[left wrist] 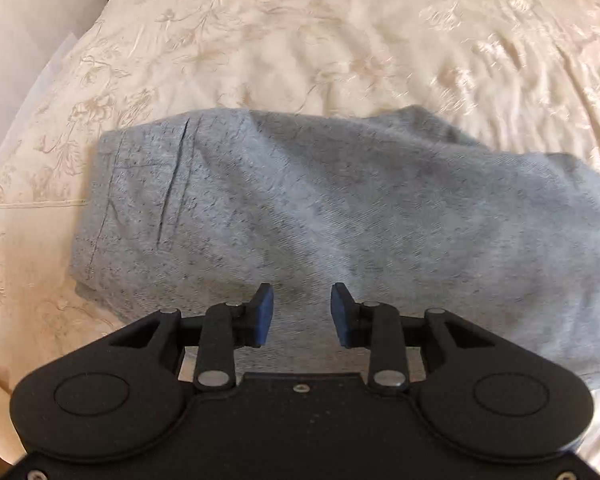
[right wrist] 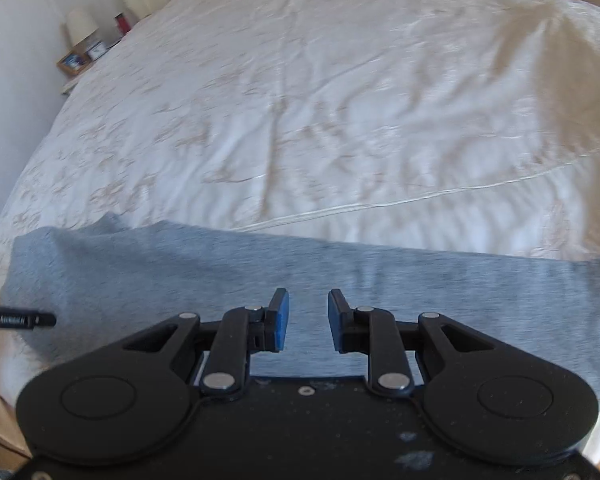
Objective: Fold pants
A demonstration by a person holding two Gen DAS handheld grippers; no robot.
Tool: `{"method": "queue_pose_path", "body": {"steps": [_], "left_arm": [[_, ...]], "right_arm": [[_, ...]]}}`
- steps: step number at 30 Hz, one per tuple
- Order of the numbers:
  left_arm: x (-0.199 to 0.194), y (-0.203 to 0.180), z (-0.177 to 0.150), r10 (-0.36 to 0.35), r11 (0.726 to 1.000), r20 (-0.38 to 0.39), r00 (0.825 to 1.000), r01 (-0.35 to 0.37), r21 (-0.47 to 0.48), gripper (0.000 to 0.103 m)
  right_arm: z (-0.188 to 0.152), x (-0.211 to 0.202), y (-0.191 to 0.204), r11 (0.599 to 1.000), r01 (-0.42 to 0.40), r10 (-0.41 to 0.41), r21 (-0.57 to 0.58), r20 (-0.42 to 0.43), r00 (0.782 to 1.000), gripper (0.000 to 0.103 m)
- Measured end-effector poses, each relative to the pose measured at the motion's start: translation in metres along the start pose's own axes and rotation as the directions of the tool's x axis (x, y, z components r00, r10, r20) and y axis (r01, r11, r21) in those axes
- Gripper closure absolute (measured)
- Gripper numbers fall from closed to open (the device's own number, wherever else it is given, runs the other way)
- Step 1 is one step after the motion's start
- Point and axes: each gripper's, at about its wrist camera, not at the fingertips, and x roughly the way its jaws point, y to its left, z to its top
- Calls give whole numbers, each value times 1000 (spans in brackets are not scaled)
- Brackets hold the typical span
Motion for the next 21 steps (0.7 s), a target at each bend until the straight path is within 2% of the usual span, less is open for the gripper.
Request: {"method": "queue_pose_path", "body": {"steps": [2,3,6,8,9,11,13,17,21], "left_arm": [[26,-1,-13,2,997,-104,995,6,80,61],[33,-4,-19,-4,989,-128,992,22,144,60],[17,-15,-18,-24,946,-97,995,54,319,60],[2,-10,-4,-82,943,-80,993,103,316,60],[-7,-4,7,-120,947,-64,991,133,291,59],[-17,5,29,-163,955,-45,986,169,243,59],[-19,12,55,-184,962,-24,983,185,201,59],[-8,25,87,-194,975,-4,981,193,113,59],[13,38,92,-213,977,-22,977,213,14,59]], "right_arm": [[-4,19,41,998,-54,53,-34,-37,998,78],[-8,29,59,996,-79,76,-44,-65,995,78],[-30,59,112,986,-129,107,-106,-193,975,78],[-51,81,133,984,-108,56,-145,-323,945,78],[-57,84,139,984,-84,28,-156,-331,943,78],[-56,79,144,990,-76,34,-123,-312,949,75],[-42,69,146,992,-111,93,-53,-261,961,75],[5,57,159,989,-120,110,-90,-108,988,75],[56,72,174,981,-143,136,-133,-63,989,75]]}}
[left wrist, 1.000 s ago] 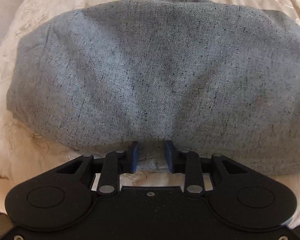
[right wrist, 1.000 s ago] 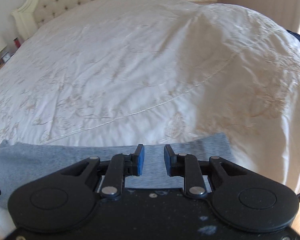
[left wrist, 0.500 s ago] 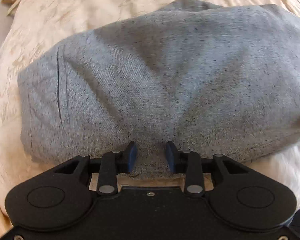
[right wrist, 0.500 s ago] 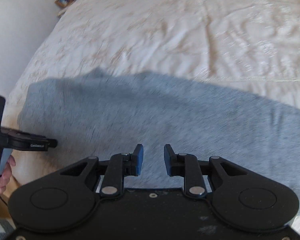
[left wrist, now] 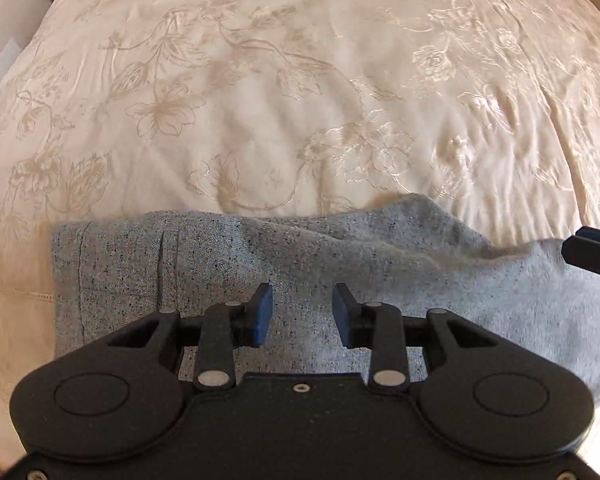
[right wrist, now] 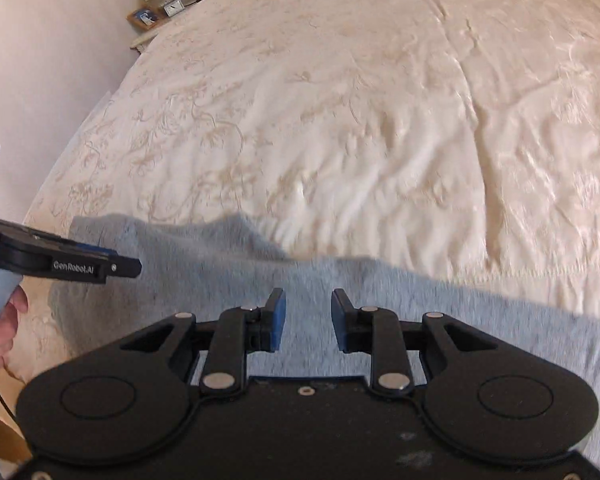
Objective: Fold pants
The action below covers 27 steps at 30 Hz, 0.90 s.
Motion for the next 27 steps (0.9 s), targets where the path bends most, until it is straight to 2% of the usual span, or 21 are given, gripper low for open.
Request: {"method": "queue_pose_path", "body": {"steps": [4,7,10,14,18,19,20,21,22,24,26,27], "left_arm": [[31,13,5,37,999,-25,999,-37,-29,60],[51,19,4,4,1000,-66,998,-4,-10,60],[55,17,-4,-6,997,-27,1000,9,78,60],[52,13,-26,-18,978,46,999,8,210,58],[50,16,-34,-32,977,72,997,16,214,57],[50,17,-34,-36,979,69,997,21,204,57],[51,18,-34,-42,981,66,997,29,193,56],[51,20,-34,-49,982,63,997,36,183,55],[51,20,-34,-50,983,63,997,39,178,54],[50,20,-36,-49,982,74,996,35,186,54],[51,18,-37,-43,979,78,996,27,202,53],[50,18,-37,-41,978,75,996,25,206,53]], "right_arm": [[35,17,3,997,-15,14,-73,-10,1000,74],[46,39,13,993,-20,16,-115,-41,999,74],[52,61,24,991,-36,26,-133,-76,997,74],[56,89,35,985,-69,50,-161,-117,992,74],[55,112,47,982,-85,57,-171,-161,985,74],[54,116,48,980,-102,71,-170,-177,982,76],[52,119,50,977,-123,88,-175,-196,977,98],[51,119,55,971,-138,96,-196,-209,973,100],[51,117,60,966,-148,103,-214,-207,973,101],[64,109,68,968,-115,89,-225,-121,989,101],[88,109,58,987,-73,68,-146,-39,997,101],[96,116,52,991,-67,61,-120,-49,997,101]]}}
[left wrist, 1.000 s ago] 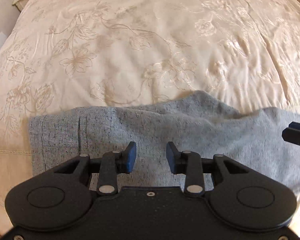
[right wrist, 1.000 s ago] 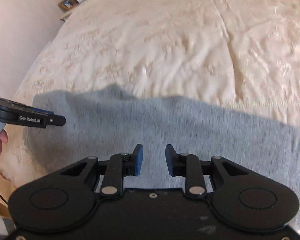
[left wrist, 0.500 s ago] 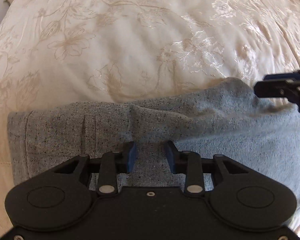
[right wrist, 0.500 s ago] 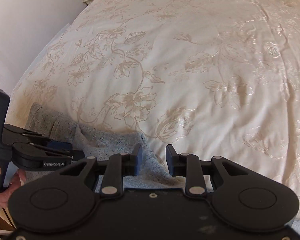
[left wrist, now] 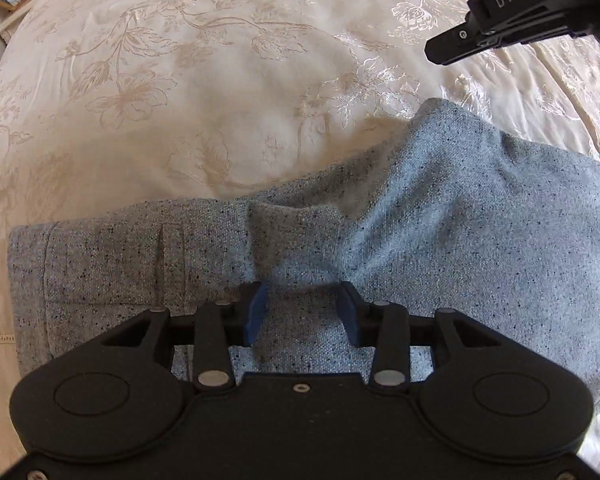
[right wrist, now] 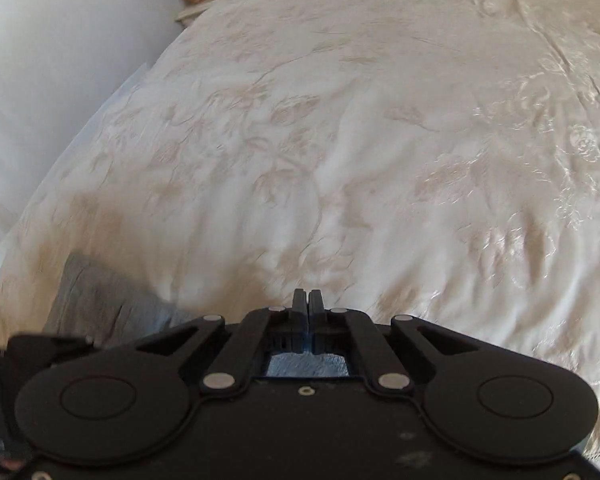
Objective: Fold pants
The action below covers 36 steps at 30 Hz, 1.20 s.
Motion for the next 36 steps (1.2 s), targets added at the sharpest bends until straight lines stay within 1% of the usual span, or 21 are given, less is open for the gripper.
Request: {"method": "queue_pose_path", "body": {"steps": [2,4,6,7,8,10,12,14,15,16,17,21,23,25,26,29,31,32,34,35,36], "left_arm": [[0,0,5,-13,1000,-17,1000,13,-7,52],[-3,2,10,-28,999,-36,999,28,-17,52],[-11,7,20,-51,997,-45,998,48,-61,54],[-16,9,25,-69,995,-40,997,65,-82,55],[-22,9,29,-94,992,-21,995,91,-91,55],[-33,8,37,-138,987,28,990,139,-80,55],[-34,5,46,-154,986,46,987,156,-52,52],[-21,2,53,-115,993,24,993,116,-35,49],[-10,4,55,-48,998,-5,999,48,-35,48],[4,7,57,21,999,-47,999,-23,-41,48],[14,15,56,39,997,-86,996,-45,-63,55],[-1,31,66,-17,975,-80,997,-1,-221,58],[-16,30,69,-25,971,-34,999,16,-239,60],[-26,20,75,-30,980,8,1000,31,-198,61],[-28,12,79,-51,984,19,999,53,-170,61],[-21,-17,93,-194,976,6,981,194,-104,61],[-11,-37,102,-250,967,-14,968,249,-56,60],[-4,-47,105,-240,971,-26,970,239,-28,58],[18,-62,110,-141,990,-52,989,142,26,57],[30,-66,112,-89,995,-66,994,92,44,57],[41,-68,114,-66,996,-80,995,71,56,55]], "right_arm": [[10,8,-10,999,39,-39,0,15,999,101],[14,10,-15,1000,12,-12,-3,10,1000,101],[12,0,-22,1000,10,-10,10,28,1000,93],[10,-8,-27,999,17,-18,28,48,999,85],[7,-15,-32,999,15,-18,50,56,998,83],[-1,-25,-39,996,5,-9,86,49,999,83],[-16,-34,-42,995,14,-17,101,27,999,83],[-31,-38,-36,995,19,-21,95,19,1000,83],[-39,-40,-32,996,24,-25,84,15,1000,83],[-44,-41,-28,997,28,-29,74,10,1000,83],[-52,-42,-23,997,30,-31,69,4,1000,83],[-71,-44,-15,994,27,-25,105,-13,1000,83],[-79,-50,-10,994,28,-28,110,-9,1000,83],[-88,-55,-8,993,24,-24,117,-6,1000,83],[-90,-56,-7,993,26,-25,118,-9,1000,83],[-104,-56,-5,992,37,-32,120,-39,999,82],[-118,-54,-3,992,39,-31,122,-67,997,83],[-129,-51,-2,991,39,-27,129,-97,995,83],[-151,-46,2,990,35,-13,140,-158,987,83],[-163,-42,5,989,33,-5,142,-195,981,83],[-176,-41,9,989,32,2,145,-223,975,83]]}}
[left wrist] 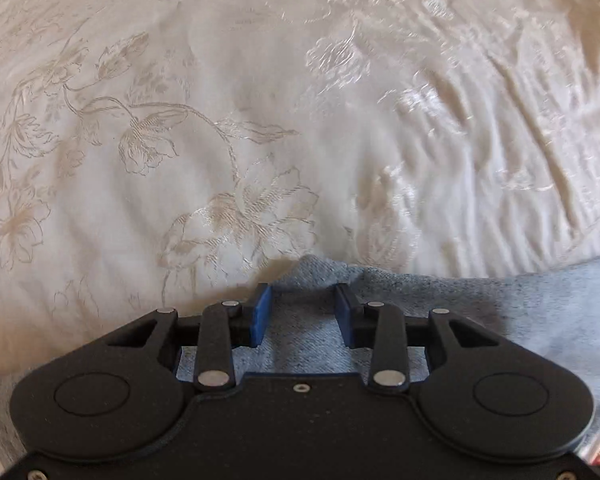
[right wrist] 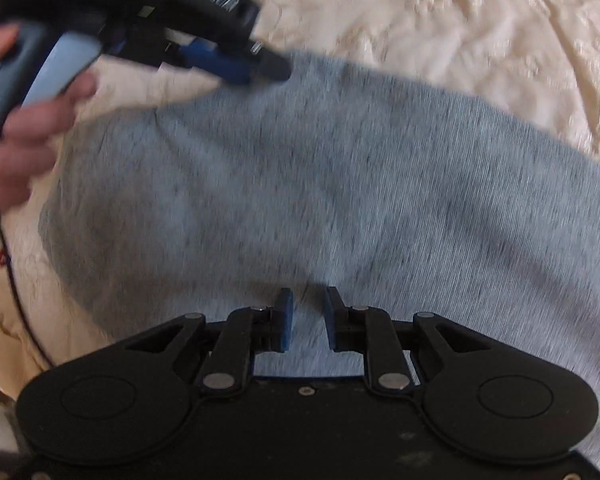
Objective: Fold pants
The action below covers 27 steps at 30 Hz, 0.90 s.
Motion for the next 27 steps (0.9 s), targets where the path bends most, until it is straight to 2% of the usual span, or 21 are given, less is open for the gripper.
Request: {"method": "queue_pose_path", "body": {"steps": [3,7,10,13,16,17,19,22,24,27], "left_arm": [[4,-3,4,18,1000,3,1000,-18,12,55],[-28,-7,-6,13,1000,65,998,-14,14,56],[-53,-9,-32,3,1000,92,996,-4,16,56],[-57,-12,-66,-34,999,46,998,33,11,55],[-43,-18,-103,-7,1000,-46,999,7,10,55],[-38,-18,-116,4,1000,-77,997,-4,5,55],[-37,-23,-132,30,999,-82,996,-29,17,55],[-48,-32,-136,57,998,-69,996,-56,13,55],[-55,-39,-131,56,998,-64,996,-57,-19,55],[-69,-59,-122,65,996,-15,998,-65,-62,55]], "right_arm": [[-30,-2,6,1000,-1,1,2,10,1000,83],[-40,-13,7,999,-15,14,36,31,999,83],[-46,-35,-2,998,-2,-7,67,128,992,82],[-56,-53,-24,988,68,-94,141,187,978,82],[-76,-55,-56,961,209,-234,183,128,964,82],[-84,-56,-67,953,235,-257,191,103,961,83],[-103,-66,-85,949,215,-244,229,105,964,83],[-117,-84,-101,948,205,-237,244,108,965,82],[-123,-102,-109,945,211,-256,249,165,953,82],[-125,-127,-136,926,244,-319,289,250,914,80]]}}
